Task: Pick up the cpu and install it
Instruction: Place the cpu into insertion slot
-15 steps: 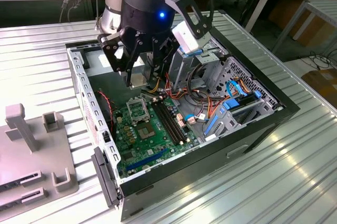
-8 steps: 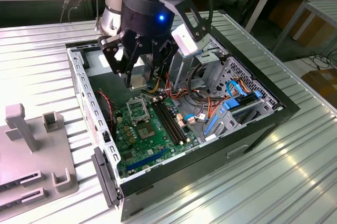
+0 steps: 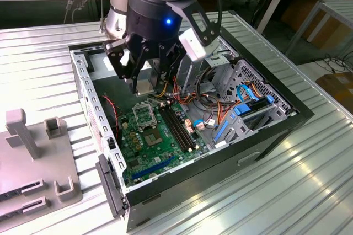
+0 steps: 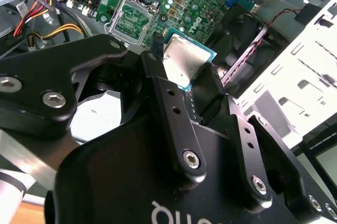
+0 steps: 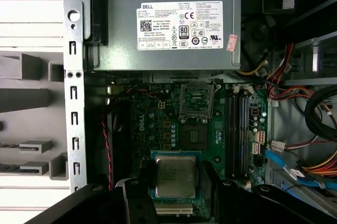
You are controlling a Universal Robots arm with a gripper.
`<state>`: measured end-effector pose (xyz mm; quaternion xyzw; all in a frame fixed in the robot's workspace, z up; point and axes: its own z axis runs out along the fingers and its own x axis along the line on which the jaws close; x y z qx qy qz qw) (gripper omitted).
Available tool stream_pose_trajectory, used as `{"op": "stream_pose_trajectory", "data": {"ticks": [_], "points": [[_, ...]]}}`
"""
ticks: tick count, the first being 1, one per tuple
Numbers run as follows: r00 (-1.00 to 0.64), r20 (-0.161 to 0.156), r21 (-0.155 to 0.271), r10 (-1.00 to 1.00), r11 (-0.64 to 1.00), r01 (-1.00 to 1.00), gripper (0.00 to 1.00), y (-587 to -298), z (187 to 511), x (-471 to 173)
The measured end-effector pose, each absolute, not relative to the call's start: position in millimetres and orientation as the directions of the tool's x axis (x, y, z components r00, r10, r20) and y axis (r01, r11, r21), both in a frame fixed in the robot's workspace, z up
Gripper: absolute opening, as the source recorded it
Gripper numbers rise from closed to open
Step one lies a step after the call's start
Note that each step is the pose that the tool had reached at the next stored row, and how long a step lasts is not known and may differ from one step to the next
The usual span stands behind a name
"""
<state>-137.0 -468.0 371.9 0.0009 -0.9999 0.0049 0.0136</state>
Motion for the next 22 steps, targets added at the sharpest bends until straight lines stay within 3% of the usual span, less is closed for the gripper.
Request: {"op": "stream_pose_trajectory", "data": {"ticks": [22], "points": [[-1.0, 0.027, -0.01, -0.002, 1.0, -0.002, 0.47, -470.7, 358.2, -137.0]]}}
